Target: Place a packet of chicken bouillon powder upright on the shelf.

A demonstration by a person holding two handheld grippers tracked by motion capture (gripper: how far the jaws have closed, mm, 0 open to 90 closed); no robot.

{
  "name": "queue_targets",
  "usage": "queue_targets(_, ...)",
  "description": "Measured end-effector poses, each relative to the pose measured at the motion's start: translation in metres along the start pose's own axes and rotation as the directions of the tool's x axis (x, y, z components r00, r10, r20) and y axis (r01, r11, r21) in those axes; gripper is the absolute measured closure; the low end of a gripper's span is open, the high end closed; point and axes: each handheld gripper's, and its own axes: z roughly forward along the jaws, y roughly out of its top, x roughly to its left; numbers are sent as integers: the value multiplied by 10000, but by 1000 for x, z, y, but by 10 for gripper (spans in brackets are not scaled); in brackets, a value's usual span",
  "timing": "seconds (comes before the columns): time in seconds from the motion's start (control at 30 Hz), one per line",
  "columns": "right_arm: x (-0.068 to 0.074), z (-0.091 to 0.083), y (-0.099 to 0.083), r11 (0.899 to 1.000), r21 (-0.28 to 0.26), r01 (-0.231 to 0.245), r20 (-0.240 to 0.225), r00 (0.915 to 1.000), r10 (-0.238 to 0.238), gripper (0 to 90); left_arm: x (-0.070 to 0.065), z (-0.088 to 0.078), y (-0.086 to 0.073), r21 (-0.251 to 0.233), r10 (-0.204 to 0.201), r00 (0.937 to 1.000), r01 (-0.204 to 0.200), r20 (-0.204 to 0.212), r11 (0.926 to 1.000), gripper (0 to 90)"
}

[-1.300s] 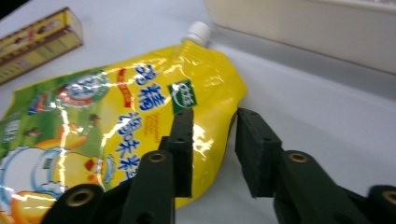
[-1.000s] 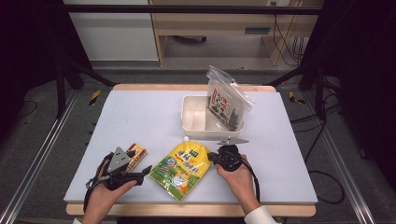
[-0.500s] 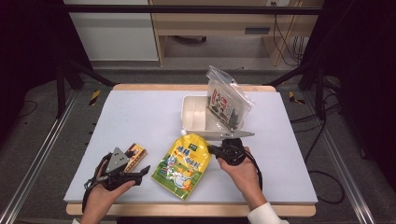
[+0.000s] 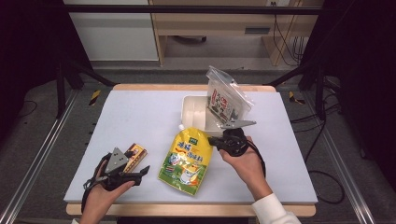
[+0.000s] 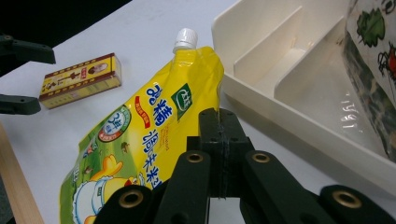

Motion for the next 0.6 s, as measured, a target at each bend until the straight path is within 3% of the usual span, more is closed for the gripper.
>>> queue_targets(0.6,15,-10,44,9919,87,1267,-11,9919,-1267,900,0,-1,0,-25,31,10000,-31,27,10000,180)
